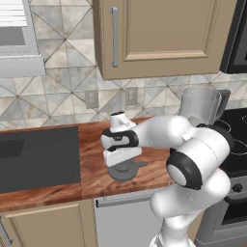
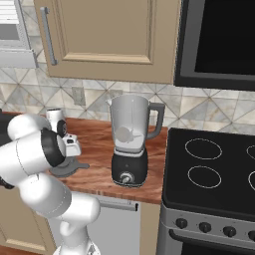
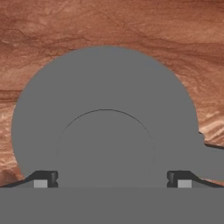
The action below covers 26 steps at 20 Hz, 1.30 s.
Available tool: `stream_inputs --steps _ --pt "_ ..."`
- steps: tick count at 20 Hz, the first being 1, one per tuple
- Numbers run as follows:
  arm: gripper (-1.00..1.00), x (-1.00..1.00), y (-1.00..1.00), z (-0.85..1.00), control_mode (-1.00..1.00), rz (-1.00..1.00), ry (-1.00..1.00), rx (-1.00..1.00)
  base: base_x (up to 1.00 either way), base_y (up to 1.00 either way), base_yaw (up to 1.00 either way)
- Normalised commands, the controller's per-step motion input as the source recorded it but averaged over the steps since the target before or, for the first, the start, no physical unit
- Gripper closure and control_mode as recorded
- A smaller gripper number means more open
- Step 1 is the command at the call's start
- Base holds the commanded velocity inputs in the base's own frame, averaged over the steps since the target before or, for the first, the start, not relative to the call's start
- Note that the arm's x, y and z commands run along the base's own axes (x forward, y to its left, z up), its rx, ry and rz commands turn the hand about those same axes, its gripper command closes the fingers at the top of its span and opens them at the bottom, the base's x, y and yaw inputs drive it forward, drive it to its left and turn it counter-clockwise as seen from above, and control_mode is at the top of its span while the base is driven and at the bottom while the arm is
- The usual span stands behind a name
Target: Open the blender lid, put the peach in the blender, close the lid, and start the blender.
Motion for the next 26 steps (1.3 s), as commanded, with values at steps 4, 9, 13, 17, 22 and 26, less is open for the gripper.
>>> stream_inputs --steps 4,9,13,17,22,26 --pt "-1.00 -0.05 0.00 0.00 -1.00 0.04 0.00 0.00 0.00 0.00 0.00" --pt "-1.00 0.00 0.01 -0.10 -1.00 0.05 0.02 0.00 0.00 0.00 0.00" --pt "-1.00 0.00 0.00 -0.16 -1.00 0.05 0.02 0.00 0.00 0.00 0.00" --pt "-1.00 0.00 0.06 -0.13 -1.00 0.06 0.03 0.00 0.00 0.00 0.00" --pt "-1.00 0.12 0.18 -0.17 -1.00 0.06 0.05 0.00 0.00 0.00 0.00" --pt "-1.00 0.27 0.28 -0.13 -1.00 0.06 0.05 0.00 0.00 0.00 0.00"
